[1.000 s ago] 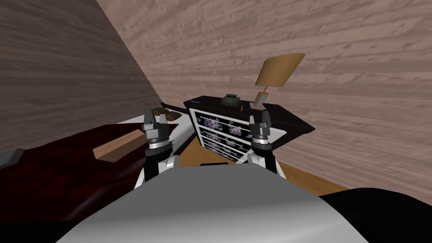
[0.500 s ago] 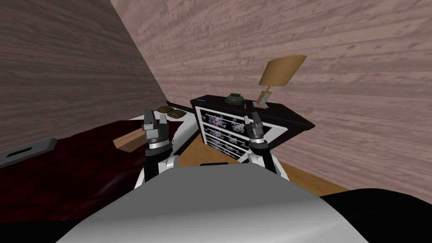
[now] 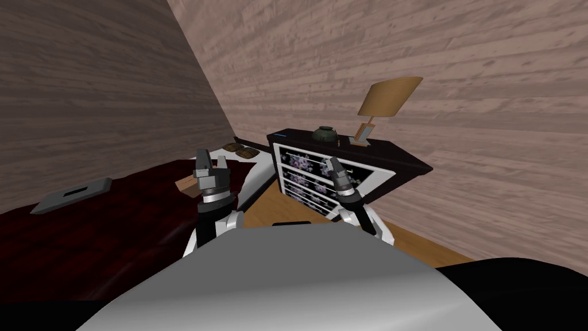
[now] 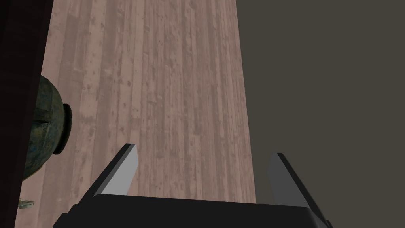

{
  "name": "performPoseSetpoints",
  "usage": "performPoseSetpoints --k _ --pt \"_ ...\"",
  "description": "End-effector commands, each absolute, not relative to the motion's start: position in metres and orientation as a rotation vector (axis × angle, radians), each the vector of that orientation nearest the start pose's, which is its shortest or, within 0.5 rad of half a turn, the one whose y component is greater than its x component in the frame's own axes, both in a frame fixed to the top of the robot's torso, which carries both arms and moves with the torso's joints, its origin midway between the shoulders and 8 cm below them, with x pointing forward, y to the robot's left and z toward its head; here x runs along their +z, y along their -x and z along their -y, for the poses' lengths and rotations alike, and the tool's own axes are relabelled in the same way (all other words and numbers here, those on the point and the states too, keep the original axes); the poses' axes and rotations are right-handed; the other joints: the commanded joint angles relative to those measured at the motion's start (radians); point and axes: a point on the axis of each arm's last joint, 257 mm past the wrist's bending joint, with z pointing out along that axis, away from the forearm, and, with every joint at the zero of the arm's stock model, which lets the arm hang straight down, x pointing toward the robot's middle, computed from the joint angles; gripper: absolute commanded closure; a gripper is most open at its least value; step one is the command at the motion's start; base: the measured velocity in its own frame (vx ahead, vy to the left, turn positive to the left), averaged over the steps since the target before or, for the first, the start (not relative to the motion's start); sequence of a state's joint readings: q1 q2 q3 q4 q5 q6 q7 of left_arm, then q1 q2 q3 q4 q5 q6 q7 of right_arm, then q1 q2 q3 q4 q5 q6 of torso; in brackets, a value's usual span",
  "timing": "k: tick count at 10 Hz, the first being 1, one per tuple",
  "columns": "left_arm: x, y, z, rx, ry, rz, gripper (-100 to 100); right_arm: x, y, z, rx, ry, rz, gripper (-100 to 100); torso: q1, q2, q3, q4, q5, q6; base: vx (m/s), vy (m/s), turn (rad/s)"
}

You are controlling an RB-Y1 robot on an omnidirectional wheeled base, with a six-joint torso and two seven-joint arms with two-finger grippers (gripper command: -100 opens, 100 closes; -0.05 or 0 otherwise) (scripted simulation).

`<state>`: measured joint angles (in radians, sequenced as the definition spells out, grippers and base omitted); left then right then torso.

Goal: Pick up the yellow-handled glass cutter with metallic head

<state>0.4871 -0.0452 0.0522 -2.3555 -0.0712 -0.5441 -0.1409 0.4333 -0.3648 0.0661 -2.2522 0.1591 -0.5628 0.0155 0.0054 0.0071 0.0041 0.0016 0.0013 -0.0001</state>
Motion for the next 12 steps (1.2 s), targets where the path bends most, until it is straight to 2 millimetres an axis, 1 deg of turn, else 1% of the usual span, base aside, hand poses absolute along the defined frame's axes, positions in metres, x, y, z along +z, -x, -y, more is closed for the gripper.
performPoseSetpoints --k 1,2,3,4,5,7,8,10,11,12 --pt "0.069 -0.318 -0.284 -1.098 0.488 -0.555 0 0.015 -0.344 0.185 1.268 -0.136 -0.976 -100 0.000 0.000 0.000 0.000 0.000 0.000 -0.101 0.077 0.071" --pt "0.069 -0.318 -0.284 -1.098 0.488 -0.555 0 0.014 -0.344 0.185 1.267 -0.128 -0.984 -100 -0.001 0.000 0.000 0.000 0.000 0.000 -0.045 0.027 0.013" --pt "0.069 -0.318 -0.284 -1.098 0.488 -0.555 0 0.004 -0.345 0.173 1.234 -0.048 -1.025 -100 -0.004 -0.003 -0.001 0.000 -0.001 0.000 -0.092 0.043 0.151" --pt "0.069 -0.318 -0.284 -1.098 0.488 -0.555 0 0.001 -0.344 0.171 1.230 -0.022 -1.047 -100 -0.003 -0.001 -0.001 0.000 -0.001 0.000 -0.074 0.059 0.075" --pt "0.069 -0.318 -0.284 -1.098 0.488 -0.555 0 -0.010 -0.345 0.161 1.195 0.052 -1.077 -100 -0.003 -0.002 -0.001 0.000 -0.001 0.000 -0.077 0.100 0.142" --pt "0.069 -0.318 -0.284 -1.098 0.488 -0.555 0 -0.014 -0.344 0.159 1.187 0.092 -1.110 -100 -0.001 -0.001 -0.001 0.000 0.000 0.000 -0.074 0.054 0.027" --pt "0.069 -0.318 -0.284 -1.098 0.488 -0.555 0 -0.028 -0.344 0.150 1.146 0.179 -1.143 -100 -0.004 -0.003 -0.001 0.000 -0.001 0.001 -0.074 0.060 0.158" --pt "0.069 -0.318 -0.284 -1.098 0.488 -0.555 0 -0.032 -0.343 0.150 1.138 0.212 -1.169 -100 -0.003 -0.002 -0.001 0.000 0.000 0.001 -0.059 0.046 0.033" --pt "0.069 -0.318 -0.284 -1.098 0.488 -0.555 0 -0.047 -0.343 0.143 1.094 0.304 -1.200 -100 -0.004 -0.003 -0.002 -0.001 -0.001 0.001 -0.065 0.067 0.151" --pt "0.069 -0.318 -0.284 -1.098 0.488 -0.555 0 -0.051 -0.342 0.143 1.087 0.329 -1.218 -100 -0.002 -0.003 -0.002 -0.001 -0.001 0.000 -0.069 0.064 0.092"
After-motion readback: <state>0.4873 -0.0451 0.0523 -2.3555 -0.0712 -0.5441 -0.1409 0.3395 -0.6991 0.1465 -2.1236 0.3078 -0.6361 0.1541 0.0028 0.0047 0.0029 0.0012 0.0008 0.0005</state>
